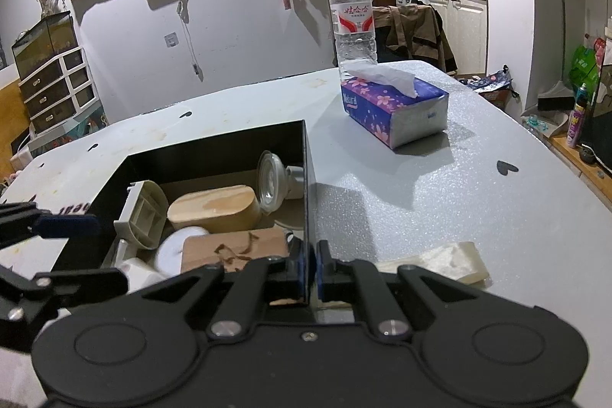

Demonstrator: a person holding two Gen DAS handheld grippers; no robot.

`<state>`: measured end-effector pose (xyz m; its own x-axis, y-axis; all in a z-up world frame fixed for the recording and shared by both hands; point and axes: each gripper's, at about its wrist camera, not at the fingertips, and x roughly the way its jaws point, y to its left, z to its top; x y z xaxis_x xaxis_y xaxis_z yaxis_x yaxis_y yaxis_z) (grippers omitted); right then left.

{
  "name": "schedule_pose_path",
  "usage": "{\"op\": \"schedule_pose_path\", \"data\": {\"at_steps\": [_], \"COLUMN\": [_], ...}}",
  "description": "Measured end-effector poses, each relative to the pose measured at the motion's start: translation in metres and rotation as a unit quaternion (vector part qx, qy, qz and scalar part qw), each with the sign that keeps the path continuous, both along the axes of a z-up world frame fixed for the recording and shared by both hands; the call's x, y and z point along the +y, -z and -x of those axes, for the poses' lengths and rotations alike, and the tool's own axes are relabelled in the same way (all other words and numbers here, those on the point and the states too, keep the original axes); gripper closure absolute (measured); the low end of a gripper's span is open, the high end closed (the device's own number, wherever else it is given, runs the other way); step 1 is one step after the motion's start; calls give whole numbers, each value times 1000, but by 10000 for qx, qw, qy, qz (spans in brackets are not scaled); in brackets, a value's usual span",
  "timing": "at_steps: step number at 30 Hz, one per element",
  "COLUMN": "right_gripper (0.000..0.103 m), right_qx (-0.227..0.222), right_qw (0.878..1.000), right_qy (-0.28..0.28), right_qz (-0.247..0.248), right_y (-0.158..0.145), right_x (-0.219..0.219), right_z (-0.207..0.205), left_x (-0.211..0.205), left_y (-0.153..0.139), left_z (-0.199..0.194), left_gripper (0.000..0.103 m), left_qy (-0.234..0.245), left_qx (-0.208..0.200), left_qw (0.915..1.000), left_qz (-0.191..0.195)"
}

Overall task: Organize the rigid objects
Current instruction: 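Carry the white charger with the left gripper into the black box and release, then move the left gripper to the white block with wooden handle and grasp it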

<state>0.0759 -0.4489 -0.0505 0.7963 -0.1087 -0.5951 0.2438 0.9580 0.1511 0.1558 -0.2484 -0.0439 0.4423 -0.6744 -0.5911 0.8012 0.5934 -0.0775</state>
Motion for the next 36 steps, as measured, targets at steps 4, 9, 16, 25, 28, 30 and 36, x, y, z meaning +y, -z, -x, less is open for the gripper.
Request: {"op": "schedule_pose_path", "data": {"at_steps": [4, 9, 16, 25, 28, 30, 36], "right_gripper": [96, 96, 96, 96, 96, 96, 96], "right_qx": [-1, -2, -4, -11, -16, -17, -15], "right_qw": [10000, 10000, 10000, 10000, 10000, 10000, 10000], "right_qy": [5, 7, 8, 14, 16, 17, 21], "right_qz": [-1, -6, -8, -16, -20, -27, -33], "right_y": [0, 0, 0, 0, 0, 0, 0], "right_x": [1, 0, 0, 0, -1, -1, -1], "right_z": [0, 0, 0, 1, 1, 1, 1], "left_x": [3, 5, 8, 19, 29, 37, 69], "left_y": [-4, -6, -9, -16, -16, -17, -12], "left_z": [6, 12, 18, 25, 26, 27, 21], "left_gripper": [11, 11, 8, 3, 3, 2, 2], "left_qy": [52, 131, 146, -7, -143, -218, -658], "left_qx": [-18, 228, 367, 351, 363, 374, 364], "left_qw": [10000, 9995, 9991, 9993, 9992, 9990, 9971], "left_qz": [-65, -146, -123, -86, -130, -126, -67]}}
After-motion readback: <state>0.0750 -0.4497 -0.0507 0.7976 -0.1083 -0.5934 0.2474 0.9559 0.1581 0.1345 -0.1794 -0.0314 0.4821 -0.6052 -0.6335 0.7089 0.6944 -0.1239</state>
